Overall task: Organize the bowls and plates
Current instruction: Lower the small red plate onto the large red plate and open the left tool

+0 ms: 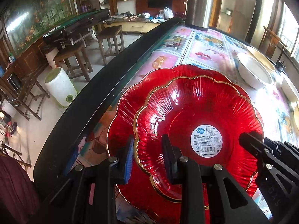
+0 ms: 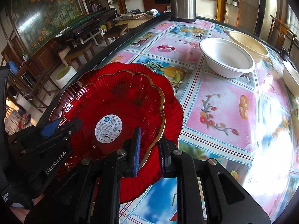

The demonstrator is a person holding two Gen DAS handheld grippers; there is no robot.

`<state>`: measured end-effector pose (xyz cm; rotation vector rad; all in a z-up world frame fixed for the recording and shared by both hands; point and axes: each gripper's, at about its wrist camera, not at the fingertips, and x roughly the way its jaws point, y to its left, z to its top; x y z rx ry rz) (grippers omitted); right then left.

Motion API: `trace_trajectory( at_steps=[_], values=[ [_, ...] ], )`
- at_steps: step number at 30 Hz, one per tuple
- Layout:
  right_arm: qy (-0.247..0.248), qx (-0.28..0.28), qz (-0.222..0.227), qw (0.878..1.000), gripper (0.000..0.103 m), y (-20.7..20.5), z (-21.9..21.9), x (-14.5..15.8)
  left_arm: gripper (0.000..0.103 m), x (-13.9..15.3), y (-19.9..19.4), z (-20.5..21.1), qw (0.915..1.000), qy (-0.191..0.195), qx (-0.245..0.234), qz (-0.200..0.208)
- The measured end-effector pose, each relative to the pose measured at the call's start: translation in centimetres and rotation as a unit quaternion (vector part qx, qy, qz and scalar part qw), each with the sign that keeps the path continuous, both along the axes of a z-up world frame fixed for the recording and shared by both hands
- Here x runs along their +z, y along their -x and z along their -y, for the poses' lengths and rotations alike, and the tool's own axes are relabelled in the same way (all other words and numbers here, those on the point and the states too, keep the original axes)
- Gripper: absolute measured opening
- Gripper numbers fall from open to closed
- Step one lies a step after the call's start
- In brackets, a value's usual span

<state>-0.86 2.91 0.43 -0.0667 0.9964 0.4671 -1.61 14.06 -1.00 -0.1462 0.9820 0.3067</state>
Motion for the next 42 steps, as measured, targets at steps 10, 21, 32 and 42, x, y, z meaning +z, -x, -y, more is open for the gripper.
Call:
trace_trajectory(
  at_steps=[10,21,32,42],
  values=[
    [0.024,0.012,-0.01,1.0,0.023,0.3,-0.4,0.1,0.029,0.0,0.1,0.1,0.9998,-0.016,-0.005,0.008],
    [0.036,-0.006,0.03,0.999,0.025,0.8,1.0,2.7,0.035,0.8,0.3,0.4,0.9995,-0.013,-0.007,0.03],
    [-0.007,-0.03,0.057,0.998,0.025,1.9,3.4,5.5,0.059,2.7,0.7,2.9,0.9938,-0.011,-0.063,0.091],
    [-0.012,-0.043,0.057,0.997,0.025,1.9,4.5,5.9,0.071,4.1,1.2,3.9,0.9826,0.014,-0.119,0.141]
  ],
)
